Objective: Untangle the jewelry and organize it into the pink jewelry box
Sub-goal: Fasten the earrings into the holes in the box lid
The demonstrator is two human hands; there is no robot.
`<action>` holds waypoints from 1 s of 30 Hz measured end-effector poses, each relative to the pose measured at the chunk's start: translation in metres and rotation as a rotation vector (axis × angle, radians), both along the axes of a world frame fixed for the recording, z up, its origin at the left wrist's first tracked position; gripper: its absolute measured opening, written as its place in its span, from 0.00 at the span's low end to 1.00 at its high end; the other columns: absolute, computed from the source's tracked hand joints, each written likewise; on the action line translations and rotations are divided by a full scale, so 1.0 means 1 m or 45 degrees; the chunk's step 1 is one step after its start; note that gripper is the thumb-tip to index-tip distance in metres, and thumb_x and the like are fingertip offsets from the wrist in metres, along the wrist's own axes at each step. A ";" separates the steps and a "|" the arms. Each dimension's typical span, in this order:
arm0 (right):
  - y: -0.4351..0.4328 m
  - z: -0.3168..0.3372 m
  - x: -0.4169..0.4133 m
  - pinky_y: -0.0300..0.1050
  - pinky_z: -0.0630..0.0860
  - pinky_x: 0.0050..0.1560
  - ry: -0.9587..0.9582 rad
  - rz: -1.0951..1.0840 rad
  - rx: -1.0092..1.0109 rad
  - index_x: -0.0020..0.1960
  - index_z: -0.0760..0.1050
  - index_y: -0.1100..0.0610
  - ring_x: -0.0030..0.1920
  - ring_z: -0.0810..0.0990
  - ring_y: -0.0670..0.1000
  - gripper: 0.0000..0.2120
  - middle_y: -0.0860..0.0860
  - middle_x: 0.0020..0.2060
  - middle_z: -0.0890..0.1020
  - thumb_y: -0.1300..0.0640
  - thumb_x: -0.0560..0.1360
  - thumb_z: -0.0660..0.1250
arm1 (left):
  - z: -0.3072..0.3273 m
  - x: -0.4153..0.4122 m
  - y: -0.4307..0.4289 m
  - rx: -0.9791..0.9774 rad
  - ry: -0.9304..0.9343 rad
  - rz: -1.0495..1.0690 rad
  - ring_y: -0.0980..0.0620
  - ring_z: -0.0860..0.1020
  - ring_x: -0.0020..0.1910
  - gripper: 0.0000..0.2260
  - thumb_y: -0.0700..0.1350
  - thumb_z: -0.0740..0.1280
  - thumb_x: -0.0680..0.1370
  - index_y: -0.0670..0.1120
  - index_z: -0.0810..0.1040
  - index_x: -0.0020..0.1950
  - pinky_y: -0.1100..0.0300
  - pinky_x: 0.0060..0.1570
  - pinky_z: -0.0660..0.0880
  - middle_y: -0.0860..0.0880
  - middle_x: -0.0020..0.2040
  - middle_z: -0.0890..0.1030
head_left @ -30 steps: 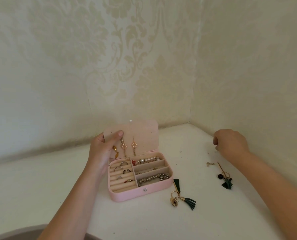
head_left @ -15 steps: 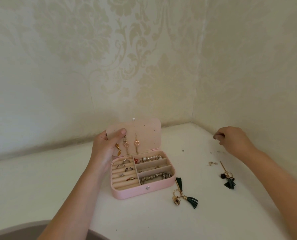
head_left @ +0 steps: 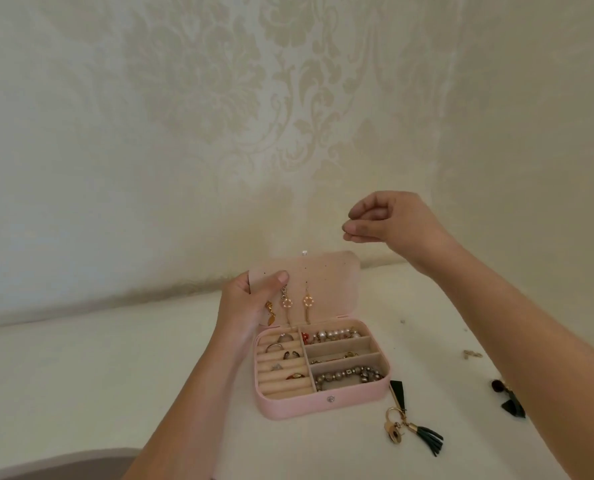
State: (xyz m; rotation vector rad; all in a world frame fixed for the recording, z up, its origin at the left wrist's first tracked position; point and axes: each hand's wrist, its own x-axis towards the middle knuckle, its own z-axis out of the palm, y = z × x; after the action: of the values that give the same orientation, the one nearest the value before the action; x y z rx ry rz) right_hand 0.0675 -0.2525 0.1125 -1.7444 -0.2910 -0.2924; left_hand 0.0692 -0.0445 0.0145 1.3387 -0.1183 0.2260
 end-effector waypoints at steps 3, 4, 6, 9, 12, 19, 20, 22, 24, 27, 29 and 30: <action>0.033 0.006 0.016 0.39 0.81 0.40 -0.008 0.082 -0.171 0.44 0.77 0.63 0.35 0.83 0.51 0.05 0.60 0.37 0.83 0.70 0.70 0.70 | 0.000 0.000 0.001 0.044 0.000 0.022 0.54 0.81 0.35 0.05 0.40 0.72 0.72 0.42 0.81 0.46 0.62 0.34 0.77 0.48 0.38 0.84; 0.041 0.006 0.022 0.39 0.81 0.40 -0.006 0.094 -0.252 0.44 0.78 0.63 0.35 0.82 0.51 0.05 0.59 0.37 0.83 0.70 0.71 0.70 | 0.001 0.000 0.001 0.085 0.000 0.043 0.54 0.81 0.35 0.04 0.41 0.72 0.72 0.43 0.81 0.45 0.62 0.33 0.77 0.48 0.38 0.84; 0.052 0.004 0.031 0.38 0.81 0.40 0.008 0.125 -0.375 0.44 0.78 0.63 0.34 0.82 0.52 0.03 0.57 0.34 0.83 0.69 0.72 0.69 | 0.002 0.000 0.002 0.136 -0.026 0.077 0.56 0.79 0.32 0.05 0.40 0.73 0.72 0.43 0.80 0.46 0.62 0.30 0.75 0.51 0.35 0.83; 0.058 0.001 0.041 0.37 0.80 0.38 0.062 0.154 -0.486 0.41 0.80 0.62 0.32 0.81 0.49 0.02 0.56 0.33 0.82 0.67 0.72 0.70 | 0.003 -0.001 0.002 0.206 -0.102 0.102 0.57 0.78 0.30 0.06 0.39 0.73 0.71 0.41 0.79 0.45 0.65 0.26 0.73 0.52 0.33 0.81; 0.056 -0.003 0.043 0.35 0.79 0.37 0.132 0.210 -0.520 0.41 0.80 0.62 0.31 0.81 0.47 0.01 0.54 0.31 0.82 0.66 0.71 0.72 | 0.002 -0.003 0.004 0.268 -0.187 0.106 0.58 0.79 0.32 0.06 0.38 0.74 0.70 0.41 0.80 0.44 0.66 0.30 0.74 0.53 0.33 0.82; 0.054 -0.005 0.038 0.33 0.76 0.35 0.259 0.353 -0.530 0.43 0.80 0.60 0.33 0.81 0.45 0.05 0.56 0.38 0.84 0.67 0.69 0.73 | -0.004 -0.014 0.004 0.358 -0.276 0.140 0.56 0.81 0.36 0.06 0.42 0.75 0.70 0.48 0.80 0.43 0.63 0.33 0.76 0.52 0.37 0.83; 0.054 -0.005 0.038 0.33 0.75 0.34 0.273 0.362 -0.545 0.43 0.80 0.60 0.33 0.80 0.44 0.05 0.56 0.39 0.84 0.66 0.69 0.73 | -0.004 -0.017 0.004 0.366 -0.286 0.148 0.56 0.82 0.37 0.06 0.42 0.75 0.70 0.47 0.80 0.43 0.64 0.34 0.77 0.52 0.37 0.83; 0.057 -0.006 0.037 0.34 0.75 0.34 0.287 0.380 -0.567 0.42 0.81 0.59 0.33 0.80 0.45 0.03 0.55 0.38 0.85 0.64 0.70 0.73 | -0.005 -0.020 0.004 0.364 -0.286 0.157 0.56 0.82 0.38 0.06 0.42 0.75 0.70 0.47 0.80 0.45 0.63 0.34 0.77 0.52 0.38 0.83; 0.059 -0.006 0.036 0.35 0.75 0.35 0.278 0.388 -0.586 0.41 0.81 0.58 0.33 0.80 0.46 0.02 0.54 0.36 0.84 0.64 0.71 0.73 | -0.005 -0.023 0.004 0.357 -0.279 0.158 0.55 0.83 0.39 0.06 0.43 0.75 0.70 0.47 0.80 0.45 0.61 0.34 0.78 0.52 0.39 0.84; 0.059 -0.006 0.036 0.39 0.75 0.41 0.243 0.391 -0.691 0.39 0.82 0.55 0.36 0.78 0.49 0.03 0.52 0.35 0.83 0.60 0.72 0.72 | -0.006 -0.022 0.005 0.364 -0.258 0.158 0.53 0.83 0.40 0.06 0.44 0.75 0.70 0.49 0.80 0.44 0.53 0.37 0.81 0.51 0.39 0.84; 0.059 -0.006 0.034 0.41 0.73 0.41 0.216 0.420 -0.789 0.40 0.82 0.53 0.37 0.76 0.49 0.04 0.51 0.36 0.82 0.59 0.73 0.71 | -0.008 -0.022 0.006 0.380 -0.248 0.154 0.51 0.83 0.41 0.06 0.47 0.75 0.70 0.51 0.80 0.44 0.47 0.39 0.81 0.51 0.40 0.84; 0.059 -0.006 0.033 0.39 0.72 0.39 0.211 0.440 -0.820 0.41 0.82 0.53 0.36 0.76 0.48 0.04 0.50 0.36 0.82 0.60 0.73 0.70 | -0.008 -0.022 0.006 0.381 -0.244 0.152 0.50 0.83 0.41 0.07 0.48 0.75 0.69 0.52 0.80 0.44 0.45 0.40 0.81 0.51 0.41 0.84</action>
State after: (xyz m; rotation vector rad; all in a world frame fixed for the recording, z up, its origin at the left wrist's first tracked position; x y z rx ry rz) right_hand 0.1007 -0.1937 0.1066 -2.2863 -0.6033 0.2261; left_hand 0.0476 -0.0387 0.0064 1.6220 -0.2408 0.4518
